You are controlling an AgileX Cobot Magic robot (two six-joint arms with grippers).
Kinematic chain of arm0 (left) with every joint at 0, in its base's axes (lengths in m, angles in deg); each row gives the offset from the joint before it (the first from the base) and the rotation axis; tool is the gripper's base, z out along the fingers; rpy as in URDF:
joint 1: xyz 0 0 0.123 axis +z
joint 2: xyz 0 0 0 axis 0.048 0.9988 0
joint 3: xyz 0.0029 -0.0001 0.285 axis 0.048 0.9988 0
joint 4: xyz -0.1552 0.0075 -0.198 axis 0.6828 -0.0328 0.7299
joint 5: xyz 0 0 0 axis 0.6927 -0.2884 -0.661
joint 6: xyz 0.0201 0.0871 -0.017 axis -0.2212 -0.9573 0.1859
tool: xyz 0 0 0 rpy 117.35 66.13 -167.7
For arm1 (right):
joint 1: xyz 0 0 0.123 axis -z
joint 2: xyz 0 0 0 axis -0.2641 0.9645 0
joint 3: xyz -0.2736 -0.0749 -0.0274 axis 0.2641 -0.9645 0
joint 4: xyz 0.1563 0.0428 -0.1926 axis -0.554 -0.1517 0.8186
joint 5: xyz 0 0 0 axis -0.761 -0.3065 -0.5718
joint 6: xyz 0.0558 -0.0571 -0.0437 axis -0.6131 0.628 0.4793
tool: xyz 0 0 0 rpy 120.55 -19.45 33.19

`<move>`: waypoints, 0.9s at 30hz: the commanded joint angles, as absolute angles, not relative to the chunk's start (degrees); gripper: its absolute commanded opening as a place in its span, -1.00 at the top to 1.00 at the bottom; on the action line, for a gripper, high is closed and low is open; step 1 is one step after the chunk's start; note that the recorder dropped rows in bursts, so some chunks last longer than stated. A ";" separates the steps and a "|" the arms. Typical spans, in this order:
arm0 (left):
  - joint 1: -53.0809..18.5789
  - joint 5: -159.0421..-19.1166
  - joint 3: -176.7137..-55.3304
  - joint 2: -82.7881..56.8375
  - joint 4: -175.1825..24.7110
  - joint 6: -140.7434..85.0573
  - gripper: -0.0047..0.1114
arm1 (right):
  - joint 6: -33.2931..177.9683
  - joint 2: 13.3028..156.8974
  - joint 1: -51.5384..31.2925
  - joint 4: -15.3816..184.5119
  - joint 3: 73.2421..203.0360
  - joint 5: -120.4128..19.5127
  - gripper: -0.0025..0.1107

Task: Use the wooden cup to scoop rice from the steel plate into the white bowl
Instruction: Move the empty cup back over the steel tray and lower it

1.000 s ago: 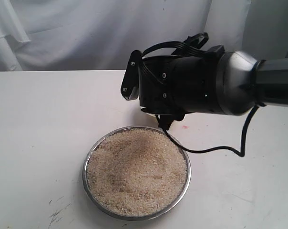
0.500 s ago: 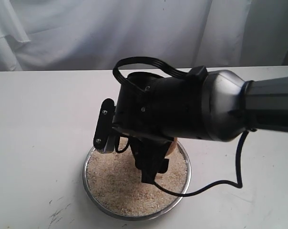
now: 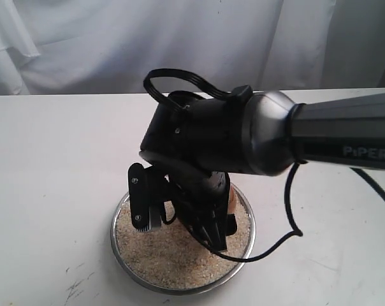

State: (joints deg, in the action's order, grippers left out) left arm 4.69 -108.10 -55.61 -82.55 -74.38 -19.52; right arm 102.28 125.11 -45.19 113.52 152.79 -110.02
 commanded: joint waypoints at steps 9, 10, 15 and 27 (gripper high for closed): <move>4.54 -107.35 -55.33 -82.79 -74.44 -19.47 0.92 | 102.94 131.51 -45.94 119.14 160.49 -120.41 0.96; 4.54 -107.35 -55.33 -82.79 -74.44 -19.47 0.92 | 102.94 131.84 -46.03 119.17 160.49 -120.41 0.96; 4.54 -107.35 -55.33 -82.79 -74.44 -19.47 0.92 | 101.42 133.39 -46.99 119.42 160.49 -120.41 0.96; 4.54 -107.35 -55.33 -82.79 -74.44 -19.47 0.92 | 90.73 133.27 -47.40 121.60 160.49 -119.02 0.96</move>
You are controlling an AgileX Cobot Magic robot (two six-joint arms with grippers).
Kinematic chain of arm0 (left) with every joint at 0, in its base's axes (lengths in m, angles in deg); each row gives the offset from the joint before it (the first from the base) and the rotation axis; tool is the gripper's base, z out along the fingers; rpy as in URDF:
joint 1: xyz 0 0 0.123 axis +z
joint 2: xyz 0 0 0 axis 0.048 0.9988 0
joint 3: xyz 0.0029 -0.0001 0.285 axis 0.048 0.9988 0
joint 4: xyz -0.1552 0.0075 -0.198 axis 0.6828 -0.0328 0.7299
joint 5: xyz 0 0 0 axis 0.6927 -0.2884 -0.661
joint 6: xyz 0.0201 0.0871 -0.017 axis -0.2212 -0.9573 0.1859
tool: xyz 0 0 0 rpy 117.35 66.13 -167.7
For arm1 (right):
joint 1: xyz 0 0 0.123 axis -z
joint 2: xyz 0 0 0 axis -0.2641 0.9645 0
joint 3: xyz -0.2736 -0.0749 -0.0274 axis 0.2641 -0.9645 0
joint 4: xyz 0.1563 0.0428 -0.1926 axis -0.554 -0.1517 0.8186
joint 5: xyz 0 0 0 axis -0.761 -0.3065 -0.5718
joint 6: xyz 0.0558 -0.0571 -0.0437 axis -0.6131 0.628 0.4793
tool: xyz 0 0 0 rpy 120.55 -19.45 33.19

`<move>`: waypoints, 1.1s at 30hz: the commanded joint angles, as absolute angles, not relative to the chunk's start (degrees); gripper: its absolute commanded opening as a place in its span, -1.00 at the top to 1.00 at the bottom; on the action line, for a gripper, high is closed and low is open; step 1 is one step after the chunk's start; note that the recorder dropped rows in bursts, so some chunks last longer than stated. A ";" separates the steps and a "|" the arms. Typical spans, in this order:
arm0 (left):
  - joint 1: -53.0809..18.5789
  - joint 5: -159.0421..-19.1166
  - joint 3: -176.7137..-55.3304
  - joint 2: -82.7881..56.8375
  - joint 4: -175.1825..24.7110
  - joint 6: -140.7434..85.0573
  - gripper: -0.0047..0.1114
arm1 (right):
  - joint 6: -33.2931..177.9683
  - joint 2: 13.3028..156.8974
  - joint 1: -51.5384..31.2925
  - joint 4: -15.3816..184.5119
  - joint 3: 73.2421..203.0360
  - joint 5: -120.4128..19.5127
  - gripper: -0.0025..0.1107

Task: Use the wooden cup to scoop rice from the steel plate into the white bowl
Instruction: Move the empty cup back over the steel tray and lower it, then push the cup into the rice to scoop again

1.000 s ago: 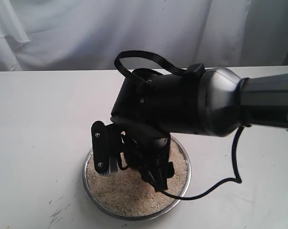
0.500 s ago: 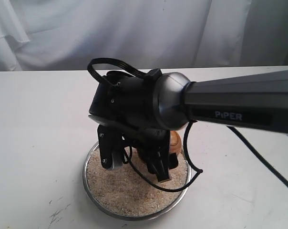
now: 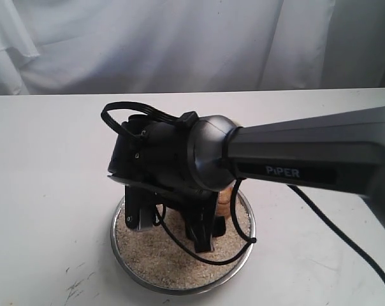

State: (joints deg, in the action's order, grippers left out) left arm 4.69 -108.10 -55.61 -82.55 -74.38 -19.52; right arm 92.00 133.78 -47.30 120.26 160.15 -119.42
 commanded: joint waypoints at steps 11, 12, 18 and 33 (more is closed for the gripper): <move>4.54 -107.35 -55.33 -82.79 -74.44 -19.47 0.92 | 90.30 133.27 -47.44 119.71 160.49 -118.07 0.37; 4.54 -107.35 -55.33 -82.79 -74.44 -19.47 0.92 | 90.30 133.27 -47.44 119.71 160.49 -117.94 0.22; 4.54 -107.35 -55.33 -82.79 -74.44 -19.47 0.92 | 82.23 133.27 -47.44 122.17 160.49 -116.10 -0.47; 4.54 -107.35 -55.33 -82.79 -74.44 -19.47 0.92 | 80.85 132.93 -47.44 122.64 159.86 -114.98 -0.59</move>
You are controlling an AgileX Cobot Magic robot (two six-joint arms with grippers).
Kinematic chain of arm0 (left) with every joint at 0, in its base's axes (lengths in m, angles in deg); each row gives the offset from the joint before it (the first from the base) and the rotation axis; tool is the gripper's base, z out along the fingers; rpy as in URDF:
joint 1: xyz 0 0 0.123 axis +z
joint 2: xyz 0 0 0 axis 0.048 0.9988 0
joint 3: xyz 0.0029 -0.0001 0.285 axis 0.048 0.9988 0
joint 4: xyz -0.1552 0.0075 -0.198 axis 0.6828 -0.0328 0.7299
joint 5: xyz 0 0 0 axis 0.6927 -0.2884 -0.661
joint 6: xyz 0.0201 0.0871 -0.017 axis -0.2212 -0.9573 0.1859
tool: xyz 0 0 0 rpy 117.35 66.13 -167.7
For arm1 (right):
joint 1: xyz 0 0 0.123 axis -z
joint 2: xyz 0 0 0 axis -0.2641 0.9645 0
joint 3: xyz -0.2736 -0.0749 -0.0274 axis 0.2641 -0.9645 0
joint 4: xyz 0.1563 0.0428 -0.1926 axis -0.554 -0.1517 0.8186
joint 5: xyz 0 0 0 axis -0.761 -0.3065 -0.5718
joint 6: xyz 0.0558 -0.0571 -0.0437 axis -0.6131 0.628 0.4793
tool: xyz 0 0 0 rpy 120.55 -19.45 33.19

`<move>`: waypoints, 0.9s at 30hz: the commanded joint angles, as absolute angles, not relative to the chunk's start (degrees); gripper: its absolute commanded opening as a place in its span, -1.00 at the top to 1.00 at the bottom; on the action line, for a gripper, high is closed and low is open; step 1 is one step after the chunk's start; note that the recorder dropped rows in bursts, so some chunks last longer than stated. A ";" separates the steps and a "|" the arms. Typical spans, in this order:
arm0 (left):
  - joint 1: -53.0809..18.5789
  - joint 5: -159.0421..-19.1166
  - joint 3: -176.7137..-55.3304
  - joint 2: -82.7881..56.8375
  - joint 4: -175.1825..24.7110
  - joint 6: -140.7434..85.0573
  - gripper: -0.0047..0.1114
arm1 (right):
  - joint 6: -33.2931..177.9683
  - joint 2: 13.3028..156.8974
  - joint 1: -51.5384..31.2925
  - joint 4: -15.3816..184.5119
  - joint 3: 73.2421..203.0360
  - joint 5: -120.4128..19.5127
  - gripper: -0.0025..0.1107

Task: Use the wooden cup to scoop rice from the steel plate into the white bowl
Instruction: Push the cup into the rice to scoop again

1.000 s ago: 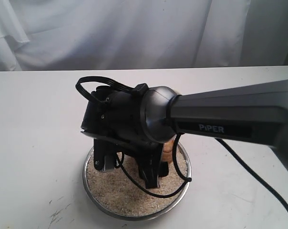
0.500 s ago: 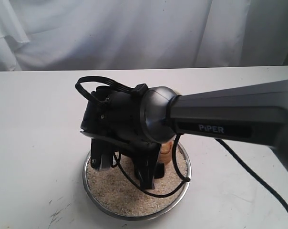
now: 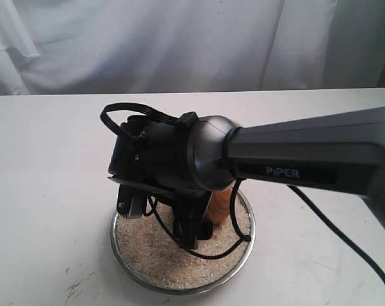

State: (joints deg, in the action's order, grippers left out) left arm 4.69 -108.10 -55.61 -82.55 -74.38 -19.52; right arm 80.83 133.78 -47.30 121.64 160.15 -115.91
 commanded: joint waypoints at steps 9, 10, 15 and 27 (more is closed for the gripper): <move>4.54 -107.35 -55.33 -82.79 -74.44 -19.47 0.92 | 82.56 132.83 -47.84 122.53 159.86 -110.76 -0.59; 4.54 -107.35 -55.33 -82.79 -74.44 -19.47 0.92 | 82.56 132.83 -47.98 122.53 159.86 -110.64 -0.59; 4.54 -107.35 -55.33 -82.79 -74.44 -19.47 0.92 | 82.56 132.61 -48.38 122.65 159.86 -109.44 -0.59; 4.54 -107.35 -55.33 -82.79 -74.44 -19.47 0.92 | 77.11 125.02 -48.38 124.54 160.23 -109.37 -0.59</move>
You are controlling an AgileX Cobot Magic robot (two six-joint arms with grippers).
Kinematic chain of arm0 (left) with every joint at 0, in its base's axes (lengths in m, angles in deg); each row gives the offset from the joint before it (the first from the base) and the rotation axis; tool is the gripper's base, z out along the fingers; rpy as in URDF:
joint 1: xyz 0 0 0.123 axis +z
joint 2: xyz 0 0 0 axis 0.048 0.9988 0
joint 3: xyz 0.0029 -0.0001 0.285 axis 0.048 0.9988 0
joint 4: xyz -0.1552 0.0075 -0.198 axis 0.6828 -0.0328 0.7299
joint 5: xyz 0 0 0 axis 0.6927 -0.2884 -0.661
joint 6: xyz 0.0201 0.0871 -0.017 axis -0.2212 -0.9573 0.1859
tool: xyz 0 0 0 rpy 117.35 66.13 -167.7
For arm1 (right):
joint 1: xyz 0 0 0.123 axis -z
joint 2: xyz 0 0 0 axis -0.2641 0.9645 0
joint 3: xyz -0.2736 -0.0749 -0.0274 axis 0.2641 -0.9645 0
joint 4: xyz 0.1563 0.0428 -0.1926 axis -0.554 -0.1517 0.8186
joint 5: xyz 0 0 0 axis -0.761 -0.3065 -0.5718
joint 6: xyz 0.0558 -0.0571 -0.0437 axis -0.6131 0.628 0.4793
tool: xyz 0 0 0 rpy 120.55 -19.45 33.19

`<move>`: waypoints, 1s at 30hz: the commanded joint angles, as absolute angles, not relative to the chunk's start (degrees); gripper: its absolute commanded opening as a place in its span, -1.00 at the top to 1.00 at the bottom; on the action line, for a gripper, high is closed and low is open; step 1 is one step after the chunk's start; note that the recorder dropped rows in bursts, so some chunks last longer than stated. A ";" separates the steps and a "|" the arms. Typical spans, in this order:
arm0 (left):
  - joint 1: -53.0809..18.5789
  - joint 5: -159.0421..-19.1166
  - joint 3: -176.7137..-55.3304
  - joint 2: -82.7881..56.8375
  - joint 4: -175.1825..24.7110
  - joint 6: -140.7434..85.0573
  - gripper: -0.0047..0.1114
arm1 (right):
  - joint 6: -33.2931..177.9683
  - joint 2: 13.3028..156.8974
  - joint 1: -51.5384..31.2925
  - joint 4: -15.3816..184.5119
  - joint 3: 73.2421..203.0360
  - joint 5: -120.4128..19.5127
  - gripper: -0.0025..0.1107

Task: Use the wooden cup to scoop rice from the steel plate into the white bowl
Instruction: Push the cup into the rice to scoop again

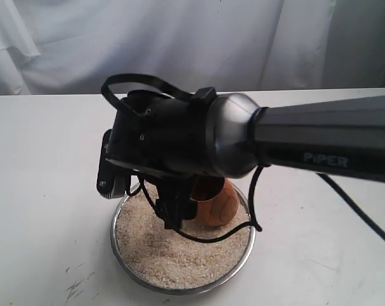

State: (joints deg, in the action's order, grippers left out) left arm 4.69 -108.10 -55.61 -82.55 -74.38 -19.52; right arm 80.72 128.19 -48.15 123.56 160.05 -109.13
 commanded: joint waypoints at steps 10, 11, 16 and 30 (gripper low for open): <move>4.54 -107.35 -55.33 -82.79 -74.44 -19.47 0.92 | 72.79 120.21 -49.98 123.40 160.23 -113.79 -0.45; 4.54 -107.35 -55.33 -82.79 -74.44 -19.47 0.92 | 72.27 119.96 -49.85 123.40 160.23 -115.78 -0.39; 4.54 -107.35 -55.33 -82.79 -74.44 -19.47 0.92 | 69.68 118.21 -49.33 122.27 160.12 -120.41 -0.13; 4.54 -107.35 -55.33 -82.79 -74.44 -19.47 0.92 | 67.37 115.96 -44.74 117.28 152.78 -120.41 0.77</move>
State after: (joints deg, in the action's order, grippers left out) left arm 4.69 -108.10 -55.61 -82.55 -74.38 -19.52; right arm 67.58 116.48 -45.98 118.59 154.69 -120.22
